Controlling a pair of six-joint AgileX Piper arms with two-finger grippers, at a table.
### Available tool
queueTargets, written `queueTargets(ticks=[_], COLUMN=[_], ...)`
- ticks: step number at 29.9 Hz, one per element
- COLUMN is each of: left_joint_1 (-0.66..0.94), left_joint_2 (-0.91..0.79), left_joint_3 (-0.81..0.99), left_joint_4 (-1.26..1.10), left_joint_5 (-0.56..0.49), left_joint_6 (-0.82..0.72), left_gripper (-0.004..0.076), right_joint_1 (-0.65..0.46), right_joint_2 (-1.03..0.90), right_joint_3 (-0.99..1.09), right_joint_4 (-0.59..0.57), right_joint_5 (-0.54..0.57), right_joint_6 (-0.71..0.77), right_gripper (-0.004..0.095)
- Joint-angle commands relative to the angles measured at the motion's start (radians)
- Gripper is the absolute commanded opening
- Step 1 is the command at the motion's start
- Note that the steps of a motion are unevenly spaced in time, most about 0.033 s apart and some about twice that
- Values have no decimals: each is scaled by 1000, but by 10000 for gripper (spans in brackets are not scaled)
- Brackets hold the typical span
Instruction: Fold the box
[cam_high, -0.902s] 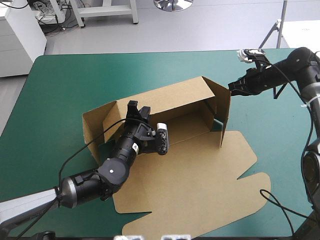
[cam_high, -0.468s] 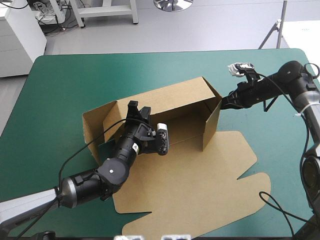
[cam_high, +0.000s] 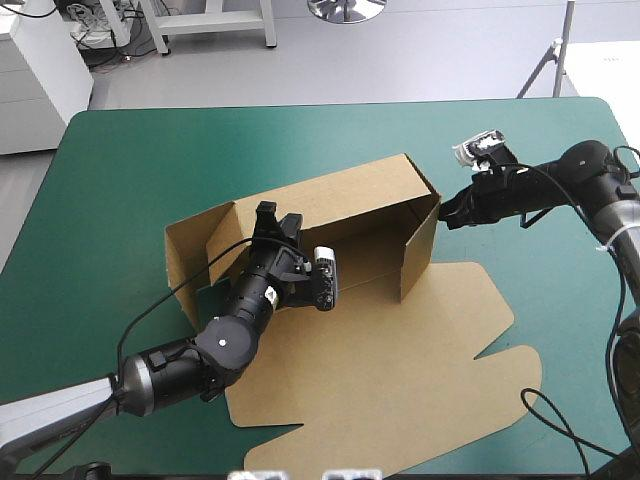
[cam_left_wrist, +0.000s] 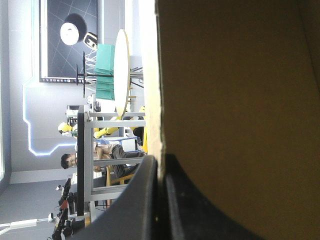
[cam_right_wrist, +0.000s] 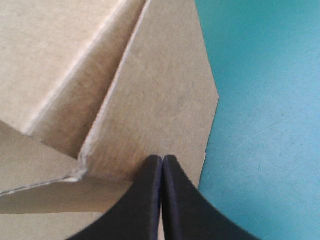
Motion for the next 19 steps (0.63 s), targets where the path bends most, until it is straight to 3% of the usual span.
queueTargets(ticks=[1, 6, 12, 14, 15, 19], left_joint_1=[-1, -1, -1, -1, -1, -1], left_joint_2=[-31, -31, -31, -31, -31, -31], left_joint_3=[-23, -23, -23, -23, -23, -23], left_joint_4=[56, 56, 56, 56, 56, 56], left_joint_5=[15, 11, 9, 9, 9, 9], left_joint_6=[-7, -7, -3, -3, -3, -3], left_gripper=[-10, -10, -10, -10, -10, -10], right_joint_1=[-1, -1, -1, -1, -1, -1], right_joint_2=[-17, -2, -2, -2, -2, -2], right_joint_3=[-22, -22, -22, -22, -22, -22], right_joint_4=[56, 46, 27, 27, 27, 6], right_joint_5=[24, 73, 134, 126, 113, 21], right_joint_6=[-68, -124, -152, -154, -154, -154], right_gripper=[-11, 113, 601, 707, 747, 743])
